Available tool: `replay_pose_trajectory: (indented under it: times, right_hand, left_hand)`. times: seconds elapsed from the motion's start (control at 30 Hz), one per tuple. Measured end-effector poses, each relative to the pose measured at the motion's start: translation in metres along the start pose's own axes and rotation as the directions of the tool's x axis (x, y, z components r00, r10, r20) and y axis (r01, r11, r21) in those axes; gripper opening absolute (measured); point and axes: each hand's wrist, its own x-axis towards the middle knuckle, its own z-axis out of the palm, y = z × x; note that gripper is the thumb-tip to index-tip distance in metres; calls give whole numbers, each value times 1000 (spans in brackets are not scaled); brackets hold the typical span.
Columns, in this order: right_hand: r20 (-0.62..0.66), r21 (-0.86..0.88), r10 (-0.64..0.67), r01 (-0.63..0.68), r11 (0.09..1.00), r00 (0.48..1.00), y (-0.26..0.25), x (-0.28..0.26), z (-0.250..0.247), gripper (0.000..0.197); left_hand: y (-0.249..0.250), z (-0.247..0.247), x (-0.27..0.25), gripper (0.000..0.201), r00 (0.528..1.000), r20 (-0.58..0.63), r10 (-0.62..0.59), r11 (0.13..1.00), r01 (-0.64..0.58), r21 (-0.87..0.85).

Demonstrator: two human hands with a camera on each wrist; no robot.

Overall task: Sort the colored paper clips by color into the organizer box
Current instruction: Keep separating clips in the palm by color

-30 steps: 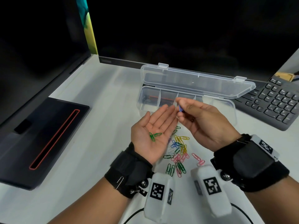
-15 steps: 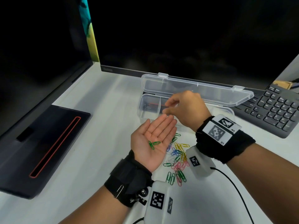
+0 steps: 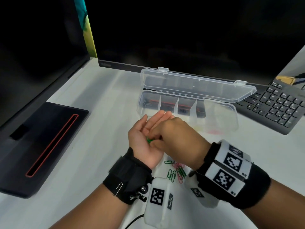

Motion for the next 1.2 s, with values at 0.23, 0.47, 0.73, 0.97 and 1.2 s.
replay_pose_trajectory:
  times: [0.23, 0.47, 0.73, 0.97, 1.2]
  right_hand:
    - [-65, -130, 30, -39, 991, 997, -9, 11, 13, 33]
    - [-149, 75, 58, -47, 996, 987, -4, 13, 2, 17]
    - [-417, 133, 56, 0, 991, 907, 0, 49, -36, 19]
    - [-256, -103, 46, -74, 992, 966, 3, 72, -33, 15]
    - [-349, -103, -75, 42, 994, 934, 16, 34, -35, 29]
  left_hand:
    - [-2, -1, 3, 47, 999, 35, -23, 1000, 23, 18]
    - [-5, -4, 7, 31, 999, -36, -36, 999, 37, 34]
    - [2, 3, 6, 46, 966, -185, 179, 965, -135, 226]
    - [3, 5, 4, 32, 937, -242, 253, 949, -192, 249]
    - [2, 6, 5, 30, 933, -211, 291, 924, -217, 315]
